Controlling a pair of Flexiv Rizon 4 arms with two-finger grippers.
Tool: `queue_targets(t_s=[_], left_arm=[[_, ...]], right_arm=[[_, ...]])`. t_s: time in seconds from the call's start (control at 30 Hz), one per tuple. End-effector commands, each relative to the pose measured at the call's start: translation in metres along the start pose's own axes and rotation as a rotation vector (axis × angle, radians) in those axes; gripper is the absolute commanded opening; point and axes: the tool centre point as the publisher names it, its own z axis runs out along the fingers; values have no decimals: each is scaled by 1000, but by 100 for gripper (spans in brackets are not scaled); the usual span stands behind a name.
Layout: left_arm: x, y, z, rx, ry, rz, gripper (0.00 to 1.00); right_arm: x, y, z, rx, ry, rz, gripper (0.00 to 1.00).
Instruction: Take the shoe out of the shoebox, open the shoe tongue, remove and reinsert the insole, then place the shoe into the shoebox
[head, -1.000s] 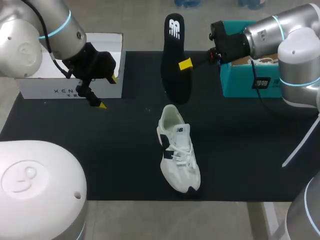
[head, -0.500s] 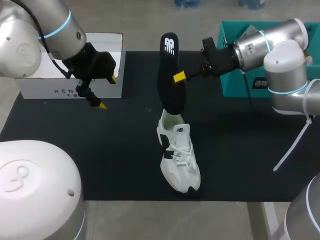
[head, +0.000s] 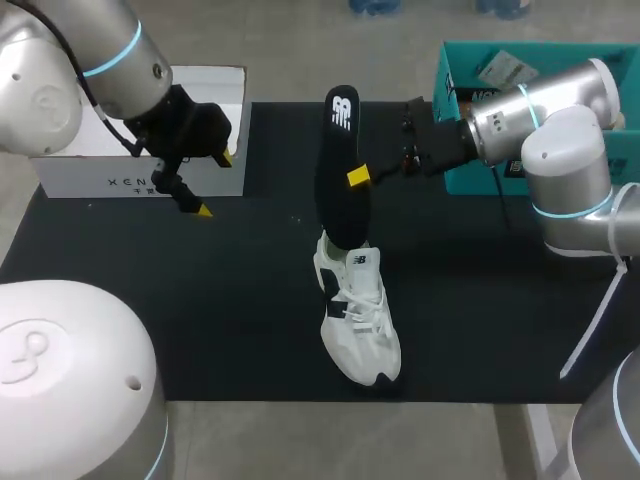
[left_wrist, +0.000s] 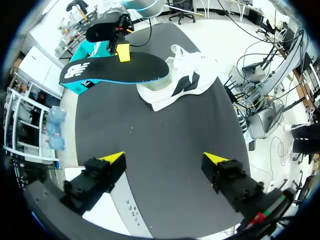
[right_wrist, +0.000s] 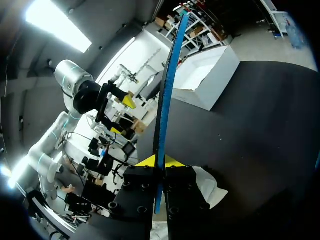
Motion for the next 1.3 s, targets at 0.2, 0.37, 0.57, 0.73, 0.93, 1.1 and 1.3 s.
queue_targets(t_s=[0.2, 0.37, 0.57, 0.73, 0.93, 1.1, 1.3], left_arm=[[1, 0, -1, -3, -1, 0, 100], [1, 0, -1, -3, -1, 0, 100], [1, 0, -1, -3, -1, 0, 100], [1, 0, -1, -3, -1, 0, 100], [1, 0, -1, -3, -1, 0, 100], [1, 0, -1, -3, -1, 0, 100], [1, 0, -1, -3, -1, 0, 100]], right_arm=[[-1, -18, 3, -8, -43, -2, 0], [-2, -28, 8, 0, -60, 10, 0], [-2, -46, 16, 3, -86, 42, 0], [-1, -60, 23, 8, -95, 66, 0], [0, -77, 27, 23, -117, 102, 0], [-1, -89, 32, 51, -129, 133, 0], [-7, -100, 36, 83, -133, 166, 0]])
